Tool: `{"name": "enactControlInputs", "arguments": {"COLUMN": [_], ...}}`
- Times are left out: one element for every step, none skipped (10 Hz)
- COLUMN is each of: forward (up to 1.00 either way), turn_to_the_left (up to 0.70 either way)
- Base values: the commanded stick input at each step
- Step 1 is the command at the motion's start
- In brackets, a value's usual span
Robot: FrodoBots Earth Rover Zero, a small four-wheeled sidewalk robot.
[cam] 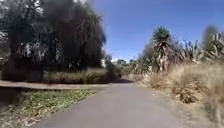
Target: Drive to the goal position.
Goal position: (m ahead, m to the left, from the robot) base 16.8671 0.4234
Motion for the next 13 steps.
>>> {"name": "enactControlInputs", "arguments": {"forward": [0.85, 0.85, 0.85, 0.85, 0.85, 0.85, 0.85, 0.85, 0.85, 0.85, 0.85, 0.85, 0.85], "turn_to_the_left": [0.00, 0.00, 0.00, 0.00, 0.00, 0.00, 0.00, 0.00, 0.00, 0.00, 0.00, 0.00, 0.00]}}
